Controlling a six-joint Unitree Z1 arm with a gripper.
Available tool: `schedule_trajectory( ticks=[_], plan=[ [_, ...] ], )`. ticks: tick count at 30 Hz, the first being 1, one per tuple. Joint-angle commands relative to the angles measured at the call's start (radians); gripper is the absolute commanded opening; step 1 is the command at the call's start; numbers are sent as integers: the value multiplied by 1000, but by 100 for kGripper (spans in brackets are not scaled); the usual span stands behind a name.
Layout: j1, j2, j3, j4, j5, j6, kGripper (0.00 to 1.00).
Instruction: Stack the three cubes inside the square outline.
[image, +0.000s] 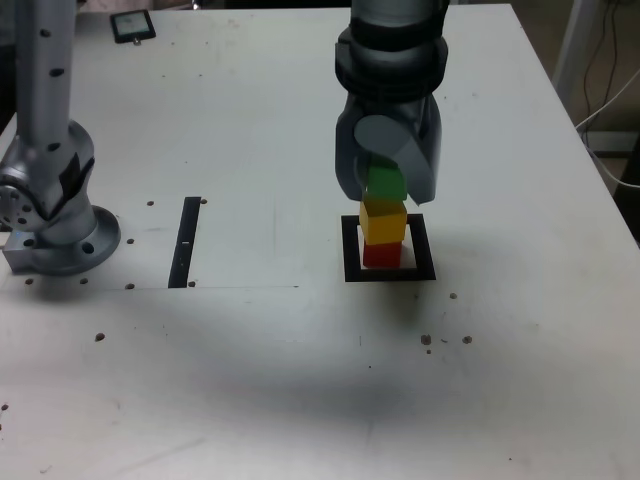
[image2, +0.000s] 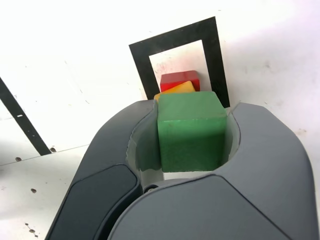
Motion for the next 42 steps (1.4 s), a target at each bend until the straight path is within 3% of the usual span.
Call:
schedule_trajectory(
  ticks=[1,17,20,25,28,42],
  plan=[
    [2,3,2,-1,0,2,15],
    [2,21,9,-3,-29,8,38],
    [2,24,18,-9,-38,9,52],
    [2,23,27,-19,-43,9,86],
    [2,22,25,-18,-42,10,98],
    [3,-7,29,-5,-35,12,99]
  ],
)
